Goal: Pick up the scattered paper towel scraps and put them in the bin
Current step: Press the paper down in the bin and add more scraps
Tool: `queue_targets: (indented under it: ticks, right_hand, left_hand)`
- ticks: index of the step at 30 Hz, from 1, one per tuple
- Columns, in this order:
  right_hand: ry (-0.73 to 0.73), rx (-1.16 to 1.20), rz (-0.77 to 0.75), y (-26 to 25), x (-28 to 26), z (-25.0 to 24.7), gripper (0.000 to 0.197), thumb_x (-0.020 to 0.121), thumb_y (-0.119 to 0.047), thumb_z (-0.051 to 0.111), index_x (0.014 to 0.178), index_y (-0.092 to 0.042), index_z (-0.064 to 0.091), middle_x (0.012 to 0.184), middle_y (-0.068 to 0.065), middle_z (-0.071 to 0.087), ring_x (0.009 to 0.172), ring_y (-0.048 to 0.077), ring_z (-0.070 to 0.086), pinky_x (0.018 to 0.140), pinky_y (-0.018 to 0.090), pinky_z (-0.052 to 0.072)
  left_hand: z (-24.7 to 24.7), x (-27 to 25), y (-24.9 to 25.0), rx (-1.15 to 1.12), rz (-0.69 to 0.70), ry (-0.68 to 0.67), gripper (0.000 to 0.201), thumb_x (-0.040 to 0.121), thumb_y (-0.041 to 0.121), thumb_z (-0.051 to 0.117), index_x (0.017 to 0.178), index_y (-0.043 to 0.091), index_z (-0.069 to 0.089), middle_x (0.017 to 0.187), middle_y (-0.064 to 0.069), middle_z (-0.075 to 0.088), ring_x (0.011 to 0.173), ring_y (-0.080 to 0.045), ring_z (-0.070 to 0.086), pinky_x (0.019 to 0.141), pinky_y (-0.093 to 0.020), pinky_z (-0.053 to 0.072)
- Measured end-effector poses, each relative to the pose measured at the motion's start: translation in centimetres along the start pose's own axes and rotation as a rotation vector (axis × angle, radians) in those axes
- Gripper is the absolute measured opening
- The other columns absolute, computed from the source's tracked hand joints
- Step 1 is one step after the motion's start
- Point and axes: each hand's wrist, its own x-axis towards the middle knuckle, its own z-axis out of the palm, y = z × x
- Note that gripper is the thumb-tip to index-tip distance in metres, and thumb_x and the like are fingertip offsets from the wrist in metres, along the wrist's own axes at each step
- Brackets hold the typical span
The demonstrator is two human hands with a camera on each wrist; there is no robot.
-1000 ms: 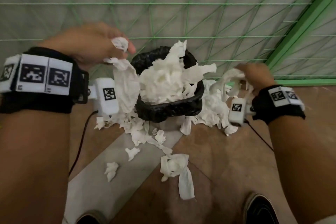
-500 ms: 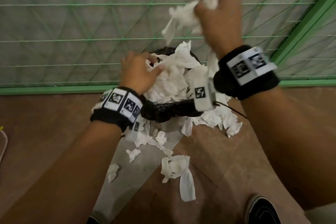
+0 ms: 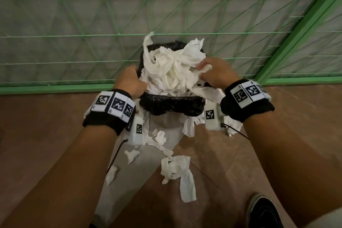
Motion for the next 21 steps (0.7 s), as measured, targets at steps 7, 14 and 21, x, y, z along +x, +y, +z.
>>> queue_targets:
  ticks: [7, 14, 21]
  right_hand:
    - [0.279, 0.351, 0.339, 7.9, 2.4, -1.5, 0.023, 0.079, -0.029, 0.052, 0.1, -0.022, 0.061, 0.101, 0.014, 0.066, 0.082, 0.029, 0.059, 0.065, 0.033, 0.045]
    - [-0.216, -0.381, 0.444, 18.0, -0.8, 8.4, 0.078, 0.071, -0.046, 0.074, 0.138, -0.025, 0.04, 0.14, 0.016, 0.041, 0.123, 0.032, 0.046, 0.103, 0.041, 0.039]
    - [-0.233, -0.452, 0.404, 16.8, -0.6, 8.3, 0.035, 0.089, -0.018, 0.055, 0.12, -0.002, 0.059, 0.131, 0.02, 0.056, 0.121, 0.034, 0.052, 0.098, 0.035, 0.042]
  left_hand:
    - [-1.4, 1.3, -4.4, -0.414, -0.179, 0.039, 0.058, 0.077, 0.054, 0.068, 0.124, 0.025, 0.052, 0.113, -0.006, 0.068, 0.094, -0.025, 0.07, 0.087, -0.045, 0.056]
    - [6.2, 1.4, -13.9, 0.047, -0.297, -0.153, 0.079, 0.074, 0.065, 0.062, 0.142, 0.046, 0.025, 0.156, -0.017, 0.019, 0.137, -0.041, 0.034, 0.105, -0.048, 0.041]
    - [13.4, -1.8, -18.7, 0.603, 0.034, -0.255, 0.047, 0.089, 0.016, 0.051, 0.134, 0.006, 0.045, 0.143, -0.018, 0.042, 0.136, -0.032, 0.034, 0.114, -0.04, 0.029]
